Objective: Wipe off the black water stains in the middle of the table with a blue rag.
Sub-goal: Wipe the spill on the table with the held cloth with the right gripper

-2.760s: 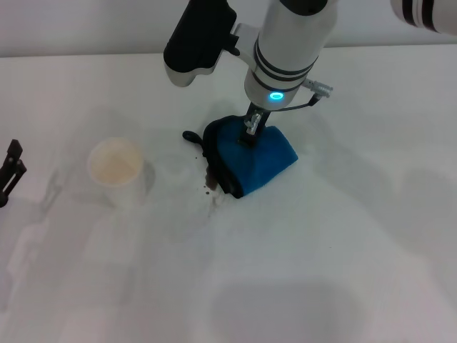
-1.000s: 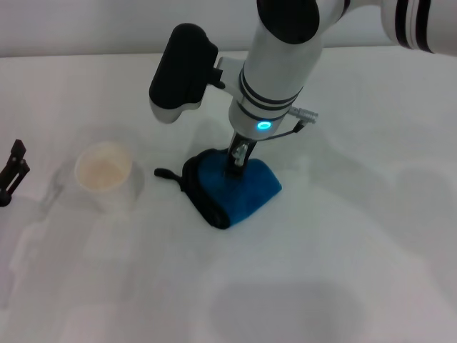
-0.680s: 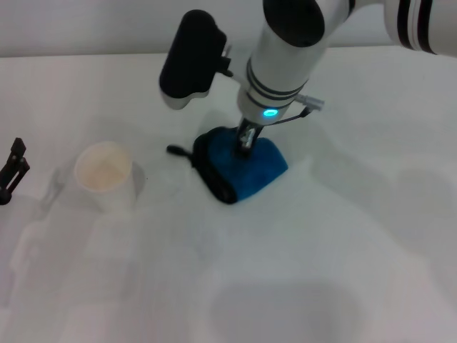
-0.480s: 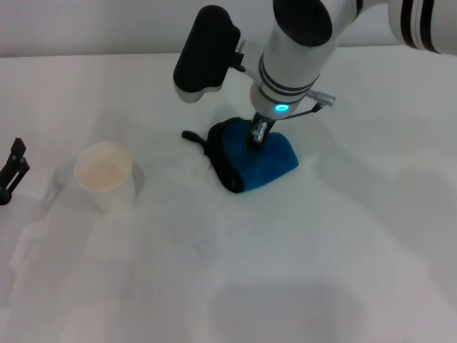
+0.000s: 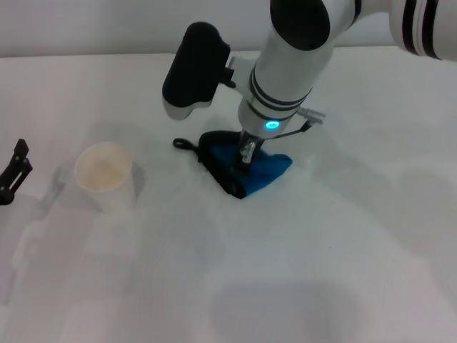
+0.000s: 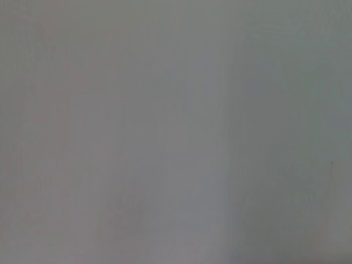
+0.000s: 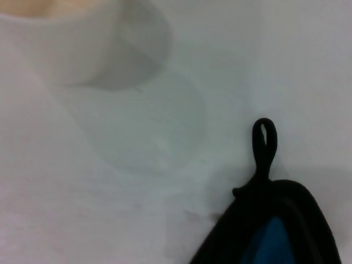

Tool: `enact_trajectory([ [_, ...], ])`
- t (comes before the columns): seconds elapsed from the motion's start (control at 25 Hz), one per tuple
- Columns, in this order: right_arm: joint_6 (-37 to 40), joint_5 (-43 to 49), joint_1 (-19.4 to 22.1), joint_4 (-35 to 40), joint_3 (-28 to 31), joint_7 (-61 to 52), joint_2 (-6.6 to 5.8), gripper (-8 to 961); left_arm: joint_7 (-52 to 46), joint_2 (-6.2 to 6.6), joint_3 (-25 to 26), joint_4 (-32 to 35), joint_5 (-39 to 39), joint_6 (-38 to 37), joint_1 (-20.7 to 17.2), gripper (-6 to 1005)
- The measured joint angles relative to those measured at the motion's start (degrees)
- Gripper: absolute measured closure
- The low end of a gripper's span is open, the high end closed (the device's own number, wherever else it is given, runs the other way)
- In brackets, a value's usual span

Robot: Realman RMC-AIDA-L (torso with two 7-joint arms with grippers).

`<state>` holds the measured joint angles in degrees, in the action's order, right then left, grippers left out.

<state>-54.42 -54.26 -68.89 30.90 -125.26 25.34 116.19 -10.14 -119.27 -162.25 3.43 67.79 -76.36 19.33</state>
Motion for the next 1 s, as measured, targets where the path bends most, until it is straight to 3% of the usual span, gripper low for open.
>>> enact_trajectory([
  [0.4,-2.62,-4.61,1.64,3.84,-0.6,2.84,0.0,921,-0.1,0.0,0.0,0.0,-0.12,0.0,0.13,112],
  [0.8,-11.36,-8.86,3.13,8.47,-0.46,6.55,0.0,921,-0.14,0.0,0.0,0.0,-0.21,-0.04,0.18,111],
  [1.0,-8.78,-8.21,3.15,8.33,-0.62,5.68,0.01,922,-0.14,0.0,0.0,0.0,-0.21,-0.09,0.18,112],
])
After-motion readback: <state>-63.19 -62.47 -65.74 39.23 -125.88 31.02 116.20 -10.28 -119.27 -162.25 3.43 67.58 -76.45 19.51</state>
